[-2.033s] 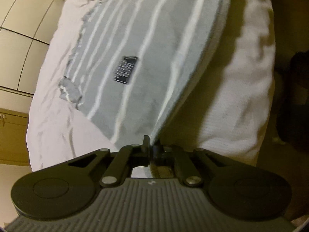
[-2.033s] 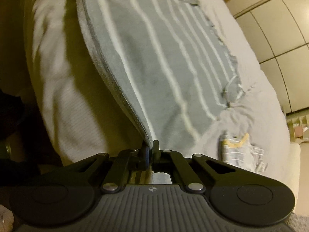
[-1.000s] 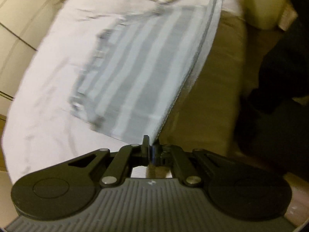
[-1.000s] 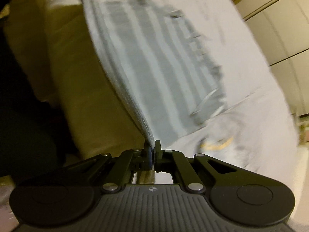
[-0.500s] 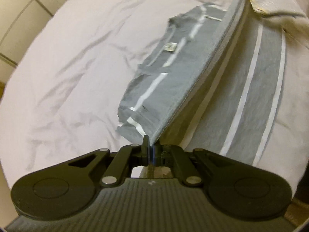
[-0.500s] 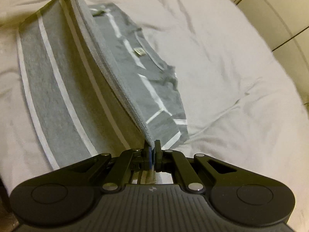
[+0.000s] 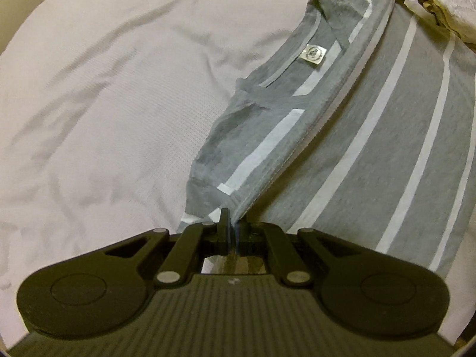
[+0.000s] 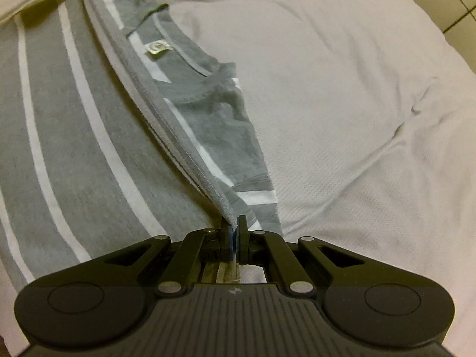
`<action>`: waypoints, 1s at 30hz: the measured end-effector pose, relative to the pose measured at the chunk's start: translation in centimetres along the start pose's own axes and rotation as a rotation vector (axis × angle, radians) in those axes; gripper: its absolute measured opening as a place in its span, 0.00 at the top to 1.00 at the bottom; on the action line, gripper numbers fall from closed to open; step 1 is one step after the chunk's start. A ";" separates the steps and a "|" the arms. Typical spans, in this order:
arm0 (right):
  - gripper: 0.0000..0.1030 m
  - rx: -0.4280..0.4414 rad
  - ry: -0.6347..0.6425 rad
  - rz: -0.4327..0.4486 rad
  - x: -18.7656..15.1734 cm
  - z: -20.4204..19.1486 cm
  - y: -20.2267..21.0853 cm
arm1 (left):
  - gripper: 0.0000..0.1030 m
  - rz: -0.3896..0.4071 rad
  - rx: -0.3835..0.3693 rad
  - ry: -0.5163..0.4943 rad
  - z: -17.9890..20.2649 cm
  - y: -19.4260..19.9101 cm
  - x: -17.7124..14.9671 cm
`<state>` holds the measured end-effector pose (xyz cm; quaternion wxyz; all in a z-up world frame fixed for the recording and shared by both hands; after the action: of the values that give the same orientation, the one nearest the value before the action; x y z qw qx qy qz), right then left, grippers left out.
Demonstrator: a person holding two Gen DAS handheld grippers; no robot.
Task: Fold clothes
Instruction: 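Lift the hem and fold it toward the collar with both grippers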
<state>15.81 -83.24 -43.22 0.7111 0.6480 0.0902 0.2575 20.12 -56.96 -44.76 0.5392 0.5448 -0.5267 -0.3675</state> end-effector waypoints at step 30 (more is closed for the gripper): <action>0.77 -0.108 -0.334 0.100 2.0 7.1 -0.9 | 0.78 0.062 0.145 0.458 -9.1 -0.8 -3.7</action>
<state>21.07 -88.51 -42.64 0.7363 0.6462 -0.0758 0.1859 28.42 -51.68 -44.80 0.6149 0.6348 -0.4323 -0.1790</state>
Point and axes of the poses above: each gripper's, at about its wrist camera, not at the fingertips, and y roughly against the way its jaws point, z to its right, x to its top, the point moved 10 cm from there along -y, roughly the way its jaws point, and after that the axes turned 12 degrees about -y, right-handed, at the moved point
